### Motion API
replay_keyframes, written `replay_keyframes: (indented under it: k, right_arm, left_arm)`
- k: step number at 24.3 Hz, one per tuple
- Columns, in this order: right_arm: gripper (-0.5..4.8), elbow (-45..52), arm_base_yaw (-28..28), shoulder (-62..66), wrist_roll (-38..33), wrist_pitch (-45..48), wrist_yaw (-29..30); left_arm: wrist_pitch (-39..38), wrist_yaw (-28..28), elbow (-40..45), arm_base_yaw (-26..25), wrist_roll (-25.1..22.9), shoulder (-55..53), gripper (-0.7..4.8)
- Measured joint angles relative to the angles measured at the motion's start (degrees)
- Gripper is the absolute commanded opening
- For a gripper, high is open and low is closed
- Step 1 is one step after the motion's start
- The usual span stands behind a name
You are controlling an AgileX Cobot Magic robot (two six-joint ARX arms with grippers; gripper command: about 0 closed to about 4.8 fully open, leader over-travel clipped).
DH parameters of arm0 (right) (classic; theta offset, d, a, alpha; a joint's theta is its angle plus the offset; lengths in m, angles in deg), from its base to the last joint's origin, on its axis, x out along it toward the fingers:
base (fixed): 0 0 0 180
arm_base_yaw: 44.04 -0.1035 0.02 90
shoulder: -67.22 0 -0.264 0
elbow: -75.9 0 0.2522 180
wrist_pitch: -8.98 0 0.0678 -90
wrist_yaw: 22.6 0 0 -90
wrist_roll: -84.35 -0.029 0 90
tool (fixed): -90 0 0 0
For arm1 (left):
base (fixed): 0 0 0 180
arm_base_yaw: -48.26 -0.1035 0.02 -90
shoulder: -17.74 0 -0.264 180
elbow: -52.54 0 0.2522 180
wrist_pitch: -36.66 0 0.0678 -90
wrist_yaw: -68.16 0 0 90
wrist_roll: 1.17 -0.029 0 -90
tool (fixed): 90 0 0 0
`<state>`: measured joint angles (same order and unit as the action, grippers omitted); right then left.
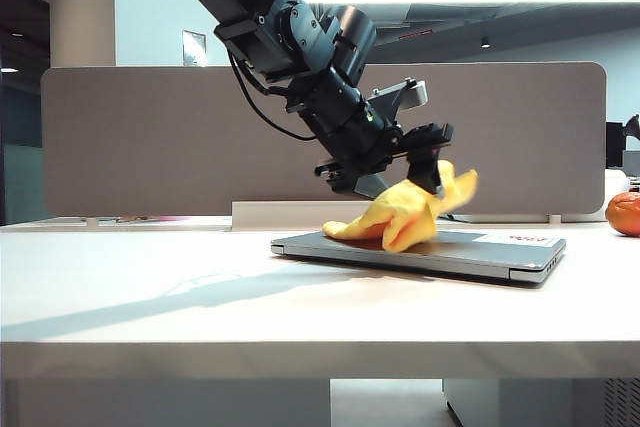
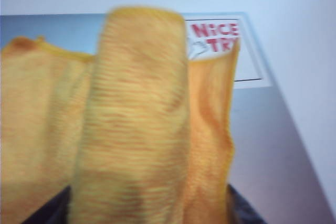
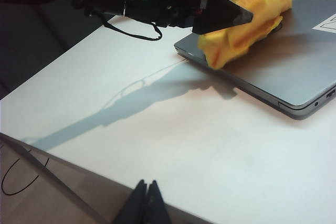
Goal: Pick up the yellow rag and put it over the laptop.
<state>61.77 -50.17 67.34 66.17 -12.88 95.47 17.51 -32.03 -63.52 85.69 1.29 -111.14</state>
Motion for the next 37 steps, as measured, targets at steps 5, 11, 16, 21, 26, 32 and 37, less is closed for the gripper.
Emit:
replay_keyframes:
  k: [5, 11, 16, 21, 26, 32, 37]
  right_arm:
    - [0.04, 0.0, 0.0, 0.0, 0.0, 0.0, 0.0]
    - [0.03, 0.0, 0.0, 0.0, 0.0, 0.0, 0.0]
    - [0.04, 0.0, 0.0, 0.0, 0.0, 0.0, -1.0]
    - [0.03, 0.0, 0.0, 0.0, 0.2, 0.0, -4.8]
    - [0.03, 0.0, 0.0, 0.0, 2.5, 0.0, -12.2]
    - [0.03, 0.0, 0.1, 0.0, 5.4, 0.0, -19.3]
    - [0.02, 0.0, 0.2, 0.0, 7.7, 0.0, -24.7]
  left_arm:
    - [1.3, -5.5, -0.1, 0.0, 3.7, 0.0, 4.79]
    - [3.0, -6.1, -0.5, 0.0, 5.4, 0.8, 4.79]
    - [3.0, -5.7, -0.5, -0.2, 6.0, 5.4, 4.79]
    - [-0.3, -5.1, -0.5, -0.7, 6.0, 9.7, 4.19]
    - [-6.0, -5.1, -0.5, -1.3, 5.5, 13.8, 1.54]
    - [-12.2, -3.7, -0.5, -2.8, 0.2, 19.0, -0.06]
    - [-18.4, -3.3, -0.5, -2.9, -5.0, 22.5, -0.06]
